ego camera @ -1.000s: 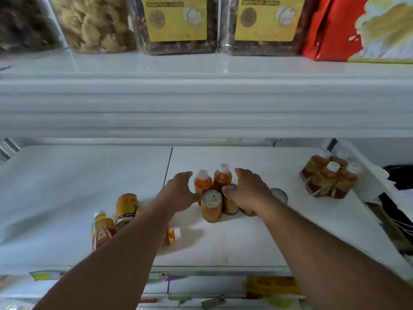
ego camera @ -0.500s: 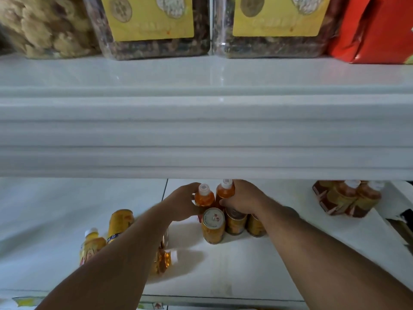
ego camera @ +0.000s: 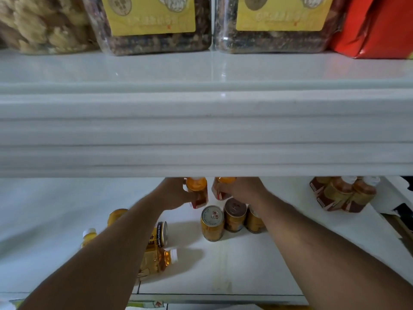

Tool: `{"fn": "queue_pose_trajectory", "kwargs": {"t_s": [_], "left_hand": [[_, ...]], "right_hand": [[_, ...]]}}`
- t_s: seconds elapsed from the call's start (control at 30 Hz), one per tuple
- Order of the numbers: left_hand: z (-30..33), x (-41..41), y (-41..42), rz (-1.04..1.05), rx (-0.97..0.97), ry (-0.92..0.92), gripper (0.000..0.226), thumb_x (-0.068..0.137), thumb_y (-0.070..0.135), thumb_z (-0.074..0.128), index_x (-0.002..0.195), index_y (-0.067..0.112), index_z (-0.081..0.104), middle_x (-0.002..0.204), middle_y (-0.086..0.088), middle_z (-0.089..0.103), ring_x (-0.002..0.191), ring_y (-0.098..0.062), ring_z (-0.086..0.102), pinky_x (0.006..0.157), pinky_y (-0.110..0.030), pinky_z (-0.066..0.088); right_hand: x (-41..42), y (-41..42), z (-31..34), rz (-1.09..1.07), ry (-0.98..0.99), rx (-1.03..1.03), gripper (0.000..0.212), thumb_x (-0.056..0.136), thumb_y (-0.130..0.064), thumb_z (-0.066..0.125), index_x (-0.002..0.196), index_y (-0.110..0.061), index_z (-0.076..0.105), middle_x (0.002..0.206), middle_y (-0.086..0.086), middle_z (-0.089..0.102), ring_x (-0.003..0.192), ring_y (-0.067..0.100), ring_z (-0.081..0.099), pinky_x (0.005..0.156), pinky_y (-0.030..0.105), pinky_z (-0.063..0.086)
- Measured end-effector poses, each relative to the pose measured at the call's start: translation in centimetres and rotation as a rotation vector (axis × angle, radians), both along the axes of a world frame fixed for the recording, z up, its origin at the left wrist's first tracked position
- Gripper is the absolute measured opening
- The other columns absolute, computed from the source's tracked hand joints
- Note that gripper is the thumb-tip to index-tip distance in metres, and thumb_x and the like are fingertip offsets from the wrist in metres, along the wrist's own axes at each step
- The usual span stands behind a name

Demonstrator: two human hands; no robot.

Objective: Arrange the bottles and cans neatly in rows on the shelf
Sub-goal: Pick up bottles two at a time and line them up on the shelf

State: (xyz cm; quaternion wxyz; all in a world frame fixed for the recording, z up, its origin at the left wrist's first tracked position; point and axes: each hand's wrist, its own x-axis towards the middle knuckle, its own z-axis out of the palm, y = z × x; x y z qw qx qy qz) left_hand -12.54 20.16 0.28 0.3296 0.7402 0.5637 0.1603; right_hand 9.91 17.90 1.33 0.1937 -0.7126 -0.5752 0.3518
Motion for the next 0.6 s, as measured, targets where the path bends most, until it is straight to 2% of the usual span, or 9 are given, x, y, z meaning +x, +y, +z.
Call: {"fn": "queue_pose_trajectory", "kwargs": {"t_s": [0.07, 0.13, 0.2, 0.27, 0.3, 0.4, 0.5, 0.6], "left_hand": [[1.2, -0.3, 0.1, 0.044, 0.011, 0.026, 0.04, 0.082, 0.034, 0.078, 0.118, 0.03, 0.063, 0.107, 0.017, 0.059, 0.103, -0.009, 0.058, 0.085, -0.021, 0.041], [2.2, -0.6, -0.1, 0.067, 0.046, 0.007, 0.044, 0.081, 0.031, 0.078, 0.122, 0.025, 0.063, 0.114, 0.011, 0.061, 0.103, -0.012, 0.057, 0.085, -0.022, 0.042], [3.4, -0.6, -0.9, 0.06, 0.08, -0.08, 0.039, 0.075, 0.033, 0.08, 0.111, 0.027, 0.068, 0.11, 0.014, 0.065, 0.104, -0.012, 0.061, 0.09, -0.026, 0.048], [4.3, -0.7, -2.0, 0.045, 0.107, -0.194, 0.035, 0.068, 0.032, 0.082, 0.099, 0.04, 0.067, 0.105, 0.015, 0.069, 0.103, -0.013, 0.065, 0.092, -0.038, 0.054], [4.8, -0.6, -2.7, 0.024, 0.122, -0.228, 0.038, 0.07, 0.026, 0.083, 0.096, 0.044, 0.063, 0.105, 0.016, 0.068, 0.103, -0.012, 0.066, 0.092, -0.04, 0.055], [5.4, -0.3, -4.7, -0.003, 0.164, -0.22, 0.041, 0.075, 0.02, 0.083, 0.099, 0.042, 0.06, 0.109, 0.012, 0.066, 0.103, -0.011, 0.065, 0.09, -0.039, 0.056], [5.7, 0.0, -6.9, -0.006, 0.164, -0.227, 0.04, 0.074, 0.022, 0.084, 0.099, 0.041, 0.06, 0.106, 0.016, 0.066, 0.1, -0.007, 0.065, 0.088, -0.035, 0.057], [6.1, 0.5, -9.4, 0.014, 0.145, -0.215, 0.047, 0.074, 0.024, 0.083, 0.111, 0.037, 0.056, 0.106, 0.017, 0.065, 0.101, -0.005, 0.064, 0.086, -0.031, 0.057]], "right_hand": [[0.2, 0.1, 1.3, 0.036, 0.058, -0.023, 0.026, 0.078, -0.046, 0.076, 0.066, -0.026, 0.065, 0.057, -0.022, 0.066, 0.059, -0.006, 0.064, 0.056, 0.01, 0.048], [0.1, -0.1, 2.9, 0.05, 0.082, 0.032, 0.03, 0.081, -0.036, 0.074, 0.058, -0.027, 0.057, 0.048, -0.013, 0.056, 0.045, 0.003, 0.051, 0.044, 0.018, 0.038], [0.0, -0.9, 4.1, -0.001, 0.121, 0.166, 0.026, 0.075, -0.028, 0.076, 0.057, -0.022, 0.058, 0.051, -0.011, 0.055, 0.043, 0.003, 0.049, 0.046, 0.019, 0.04], [-0.2, -2.0, 4.7, -0.05, 0.152, 0.299, 0.015, 0.072, -0.029, 0.08, 0.074, -0.02, 0.068, 0.066, -0.01, 0.064, 0.057, 0.003, 0.06, 0.054, 0.025, 0.048], [-0.3, -2.8, 5.1, -0.053, 0.143, 0.34, 0.019, 0.073, -0.031, 0.08, 0.085, -0.02, 0.07, 0.075, -0.011, 0.067, 0.067, 0.004, 0.063, 0.059, 0.025, 0.049], [-0.6, -5.2, 5.9, -0.031, 0.12, 0.417, 0.033, 0.074, -0.038, 0.078, 0.101, -0.026, 0.064, 0.091, -0.013, 0.067, 0.082, 0.0, 0.062, 0.064, 0.021, 0.043], [-0.7, -7.6, 6.3, -0.042, 0.155, 0.43, 0.031, 0.075, -0.038, 0.078, 0.101, -0.03, 0.062, 0.092, -0.015, 0.066, 0.084, -0.001, 0.061, 0.068, 0.023, 0.045], [-0.3, -9.8, 6.9, -0.015, 0.126, 0.438, 0.027, 0.076, -0.04, 0.076, 0.098, -0.032, 0.063, 0.092, -0.016, 0.068, 0.085, 0.0, 0.063, 0.075, 0.027, 0.051]]}}
